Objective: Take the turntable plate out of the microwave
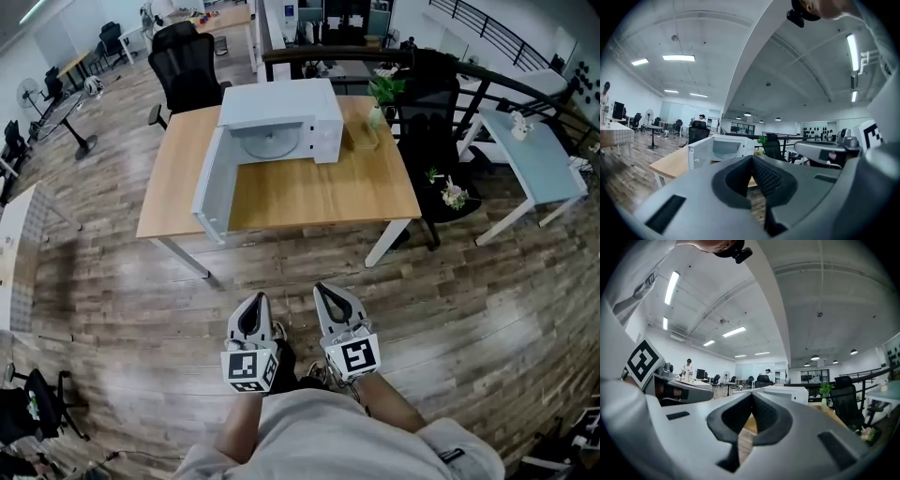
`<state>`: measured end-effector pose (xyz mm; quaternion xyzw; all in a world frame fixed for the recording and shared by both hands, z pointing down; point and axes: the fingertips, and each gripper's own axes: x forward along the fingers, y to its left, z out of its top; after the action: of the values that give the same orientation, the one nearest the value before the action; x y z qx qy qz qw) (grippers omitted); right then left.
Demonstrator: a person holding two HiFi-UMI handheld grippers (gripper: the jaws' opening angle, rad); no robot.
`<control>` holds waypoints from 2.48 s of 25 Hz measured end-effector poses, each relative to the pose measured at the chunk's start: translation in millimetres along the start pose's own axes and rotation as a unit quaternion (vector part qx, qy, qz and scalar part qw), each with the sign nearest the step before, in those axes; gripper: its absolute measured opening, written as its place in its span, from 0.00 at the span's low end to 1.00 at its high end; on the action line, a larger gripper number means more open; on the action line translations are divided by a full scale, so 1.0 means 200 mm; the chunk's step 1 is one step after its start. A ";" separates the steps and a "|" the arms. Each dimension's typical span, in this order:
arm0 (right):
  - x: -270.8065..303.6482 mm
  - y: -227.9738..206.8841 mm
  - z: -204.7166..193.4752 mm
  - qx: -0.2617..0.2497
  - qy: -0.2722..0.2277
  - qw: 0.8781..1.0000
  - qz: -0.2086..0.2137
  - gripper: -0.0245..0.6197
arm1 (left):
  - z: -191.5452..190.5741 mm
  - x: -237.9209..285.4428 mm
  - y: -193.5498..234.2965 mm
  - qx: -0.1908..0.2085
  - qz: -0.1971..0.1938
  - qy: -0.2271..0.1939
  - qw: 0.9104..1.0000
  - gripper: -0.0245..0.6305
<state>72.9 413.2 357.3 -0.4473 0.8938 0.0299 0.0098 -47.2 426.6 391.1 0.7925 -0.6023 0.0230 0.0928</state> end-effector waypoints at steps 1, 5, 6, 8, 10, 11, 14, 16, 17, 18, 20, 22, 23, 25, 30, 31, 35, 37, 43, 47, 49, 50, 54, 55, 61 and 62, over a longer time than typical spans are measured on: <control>0.02 -0.01 -0.01 0.001 0.001 1.000 0.001 0.05 | -0.01 0.02 0.01 0.001 -0.001 0.002 1.000 0.05; 0.12 -0.08 -0.04 0.003 0.005 1.000 -0.002 0.06 | -0.01 0.15 0.04 0.001 -0.005 0.004 1.000 0.05; 0.15 -0.11 -0.04 0.003 0.006 1.000 -0.003 0.07 | 0.00 0.19 0.06 0.000 -0.006 0.003 1.000 0.05; 0.21 -0.15 -0.05 0.002 0.010 1.000 -0.006 0.07 | 0.02 0.27 0.09 -0.002 -0.010 0.000 1.000 0.05; 0.29 -0.20 -0.05 -0.001 0.013 1.000 -0.010 0.09 | 0.05 0.36 0.12 -0.002 -0.018 -0.001 1.000 0.05; 0.33 -0.22 -0.05 -0.001 0.015 1.000 -0.013 0.10 | 0.06 0.41 0.13 -0.001 -0.022 -0.002 1.000 0.05; 0.45 -0.28 -0.06 0.001 0.019 1.000 -0.021 0.11 | 0.09 0.55 0.19 -0.001 -0.035 0.000 0.999 0.05; 0.54 -0.30 -0.06 -0.001 0.023 0.999 -0.026 0.11 | 0.11 0.63 0.23 -0.001 -0.045 0.002 0.999 0.05; 0.58 -0.32 -0.06 -0.001 0.025 0.999 -0.029 0.11 | 0.13 0.68 0.25 0.001 -0.050 0.002 0.999 0.05; 0.62 -0.34 -0.06 -0.001 0.027 0.999 -0.032 0.11 | 0.14 0.72 0.27 0.003 -0.055 0.001 0.998 0.05; 0.70 -0.36 -0.07 0.002 0.028 0.999 -0.038 0.12 | 0.17 0.80 0.30 0.005 -0.063 0.000 0.998 0.05; 0.76 -0.39 -0.07 0.002 0.027 0.999 -0.044 0.13 | 0.18 0.86 0.33 0.003 -0.071 0.000 0.997 0.05; 0.79 -0.40 -0.07 0.003 0.027 0.999 -0.046 0.13 | 0.18 0.89 0.35 0.000 -0.076 0.003 0.997 0.05; 0.85 -0.42 -0.08 0.004 0.031 0.998 -0.050 0.13 | 0.17 0.96 0.38 -0.005 -0.086 0.010 0.996 0.05; 0.98 -0.48 -0.14 0.002 0.035 0.997 -0.070 0.13 | 0.17 1.09 0.43 0.004 -0.103 0.022 0.994 0.06; 1.01 -0.48 -0.15 0.002 0.038 0.997 -0.072 0.13 | 0.17 1.11 0.45 0.005 -0.106 0.022 0.994 0.06; 1.08 -0.48 -0.20 0.003 0.050 0.996 -0.079 0.13 | 0.19 1.17 0.50 0.007 -0.115 0.019 0.993 0.07; 1.13 -0.47 -0.18 0.004 0.045 0.996 -0.075 0.13 | 0.18 1.21 0.52 0.005 -0.116 0.022 0.993 0.07; 1.24 -0.57 -0.25 0.011 0.060 0.995 -0.076 0.13 | 0.16 1.33 0.57 0.002 -0.108 0.033 0.994 0.08; 1.34 -0.65 -0.28 0.013 0.056 0.997 -0.054 0.13 | 0.14 1.45 0.61 0.001 -0.089 0.039 0.995 0.09; 1.39 -0.69 -0.31 0.018 0.061 0.997 -0.044 0.13 | 0.13 1.51 0.62 0.003 -0.083 0.046 0.996 0.09; 1.42 -0.71 -0.33 0.020 0.062 0.997 -0.037 0.13 | 0.12 1.54 0.62 0.005 -0.079 0.049 0.996 0.09; 1.55 -0.76 -0.36 0.034 0.067 0.997 0.003 0.13 | 0.13 1.68 0.65 0.006 -0.060 0.059 0.996 0.09; 1.58 -0.78 -0.38 0.041 0.068 0.997 0.007 0.13 | 0.13 1.71 0.65 0.007 -0.055 0.062 0.997 0.09; 1.71 -0.94 -0.45 0.051 0.079 0.995 0.035 0.13 | 0.10 1.90 0.66 0.003 -0.029 0.079 0.996 0.09; 1.73 -0.97 -0.46 0.051 0.081 0.995 0.038 0.13 | 0.09 1.93 0.66 0.003 -0.026 0.083 0.996 0.09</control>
<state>22.0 15.7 425.2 -0.4124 0.9086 -0.0519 -0.0412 -68.8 22.7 446.0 0.8037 -0.5713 0.0877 0.1410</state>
